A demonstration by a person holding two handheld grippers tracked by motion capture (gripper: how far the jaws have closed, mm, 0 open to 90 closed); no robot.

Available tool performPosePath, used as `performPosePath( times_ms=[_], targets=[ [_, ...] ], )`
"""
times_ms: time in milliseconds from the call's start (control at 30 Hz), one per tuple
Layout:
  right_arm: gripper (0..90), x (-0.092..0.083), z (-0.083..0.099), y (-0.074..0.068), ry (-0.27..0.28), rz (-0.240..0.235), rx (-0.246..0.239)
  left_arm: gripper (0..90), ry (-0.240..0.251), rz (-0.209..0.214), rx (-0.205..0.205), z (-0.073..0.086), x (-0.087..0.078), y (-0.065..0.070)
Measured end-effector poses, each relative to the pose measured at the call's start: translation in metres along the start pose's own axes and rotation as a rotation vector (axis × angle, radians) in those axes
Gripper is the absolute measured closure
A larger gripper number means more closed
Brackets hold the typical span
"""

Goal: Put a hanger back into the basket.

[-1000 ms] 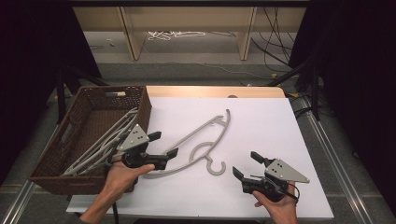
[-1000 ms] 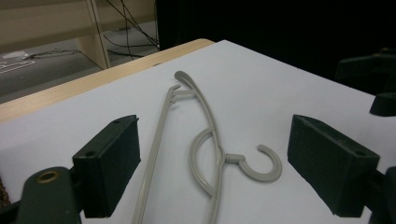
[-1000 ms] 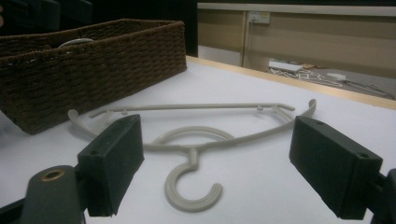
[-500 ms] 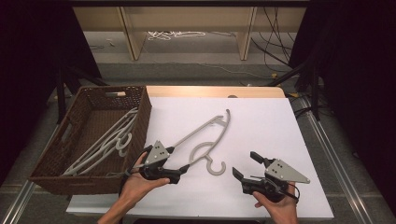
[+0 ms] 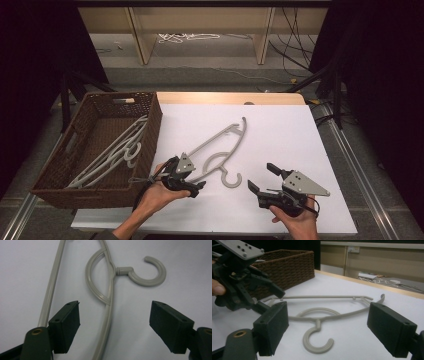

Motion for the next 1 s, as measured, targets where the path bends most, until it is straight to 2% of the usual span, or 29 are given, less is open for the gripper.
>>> performPosePath(
  times_ms=[133, 233, 333, 367, 433, 467, 533, 567, 633, 700, 800, 833, 867, 967, 1000],
  targets=[
    [18.3, 0.001, 0.000, -0.001, 0.000, -0.002, 0.006, 26.4, -0.040, -0.007, 0.006, 0.005, 0.007, -0.001],
    [18.3, 0.004, -0.001, -0.003, 0.015, -0.006, 0.007, 28.0, -0.067, 0.012, -0.007, 0.006, 0.011, 0.000],
    [18.3, 0.002, -0.001, -0.003, 0.001, -0.001, -0.008, 30.5, -0.105, 0.021, -0.003, 0.008, 0.014, -0.002],
    [18.3, 0.002, -0.001, -0.003, -0.001, -0.002, -0.009, 31.1, -0.121, 0.024, -0.014, 0.009, 0.015, -0.002],
    [18.2, 0.002, 0.000, -0.003, -0.006, -0.004, -0.008, 34.8, -0.144, 0.023, 0.006, 0.009, 0.018, -0.003],
    [18.3, 0.002, -0.001, -0.003, 0.000, -0.009, -0.003, 36.0, -0.163, 0.032, 0.001, 0.010, 0.019, -0.002],
    [18.3, 0.004, -0.001, -0.004, 0.010, -0.012, 0.002, 37.4, -0.159, 0.076, -0.036, 0.009, 0.022, 0.002],
    [18.2, 0.003, 0.000, -0.004, -0.003, -0.014, -0.001, 39.4, -0.180, 0.093, -0.026, 0.010, 0.022, 0.002],
    [18.3, 0.004, -0.001, -0.004, 0.012, -0.012, 0.001, 40.3, -0.201, 0.075, -0.002, 0.012, 0.024, -0.001],
    [18.3, 0.004, -0.001, -0.004, 0.010, -0.012, 0.002, 42.2, -0.211, 0.091, -0.022, 0.012, 0.024, -0.001],
    [18.3, 0.003, 0.000, -0.004, -0.004, -0.016, -0.002, 43.8, -0.231, 0.111, -0.023, 0.012, 0.025, 0.000],
    [18.3, 0.003, 0.000, -0.004, -0.004, -0.016, -0.001, 44.6, -0.235, 0.113, -0.018, 0.012, 0.026, -0.001],
    [18.3, 0.002, 0.001, -0.003, -0.021, -0.008, -0.009, 46.6, -0.233, 0.108, -0.029, 0.012, 0.028, -0.001],
    [18.3, 0.003, 0.000, -0.004, -0.001, -0.013, -0.003, 51.6, -0.261, 0.109, -0.031, 0.015, 0.034, -0.004],
    [18.5, 0.002, 0.000, -0.003, -0.005, -0.001, -0.013, 54.0, -0.266, 0.110, -0.041, 0.017, 0.037, -0.003]
  ],
)
Point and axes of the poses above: each handheld gripper's, and its own axes: x roughly forward along the jaws, z roughly out of its underside, y roughly to its right, the point moved 10 cm from there along x, roughly forward along the jaws, and after that the axes turned 15 degrees about y, right-handed, at the moved point
